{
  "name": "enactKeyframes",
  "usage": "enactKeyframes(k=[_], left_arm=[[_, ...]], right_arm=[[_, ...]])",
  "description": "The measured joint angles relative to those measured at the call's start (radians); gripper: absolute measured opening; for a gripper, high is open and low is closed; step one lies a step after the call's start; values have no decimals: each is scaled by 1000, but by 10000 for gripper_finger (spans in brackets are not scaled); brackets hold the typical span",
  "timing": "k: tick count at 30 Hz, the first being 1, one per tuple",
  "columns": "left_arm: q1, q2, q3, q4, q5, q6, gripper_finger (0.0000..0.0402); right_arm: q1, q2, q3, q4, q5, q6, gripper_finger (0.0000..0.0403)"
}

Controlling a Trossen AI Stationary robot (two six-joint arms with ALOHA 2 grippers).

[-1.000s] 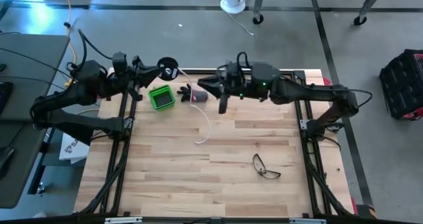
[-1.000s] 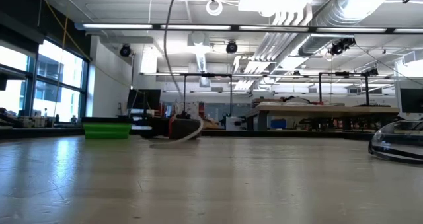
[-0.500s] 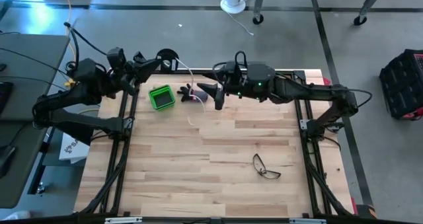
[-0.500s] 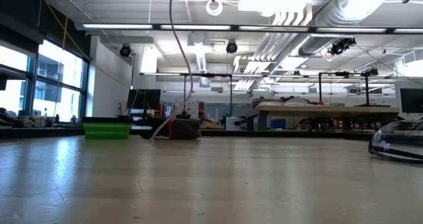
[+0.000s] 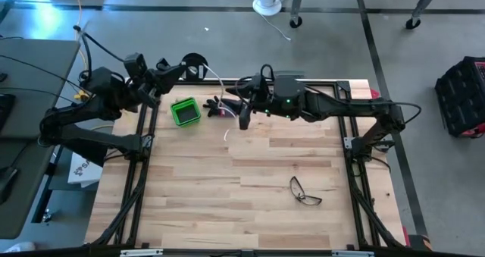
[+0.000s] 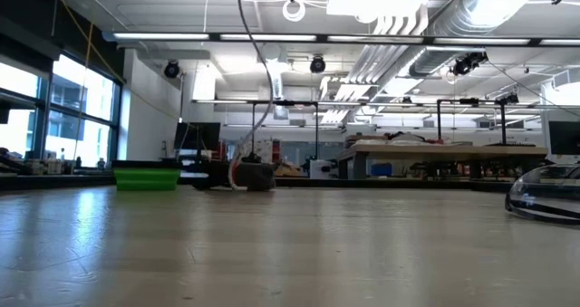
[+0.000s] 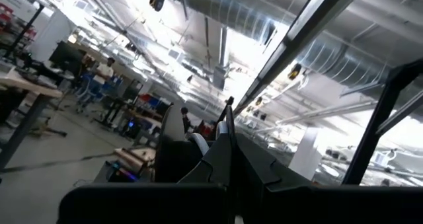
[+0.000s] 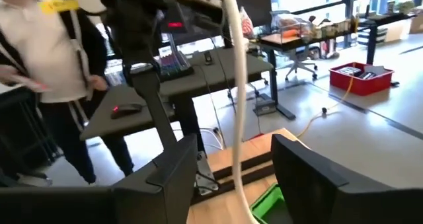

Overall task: Coil cords
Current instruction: Coil the white wire on the spool

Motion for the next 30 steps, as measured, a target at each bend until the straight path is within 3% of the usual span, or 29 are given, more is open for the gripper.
enactKeyframes(k=[15,30], left_arm=[[0,13,0,17,0,-18,0],[0,11,0,21,-4,-16,0]], right_arm=[[-2,40,0,14,18,5,144],[-2,39,0,25,34,0,76]])
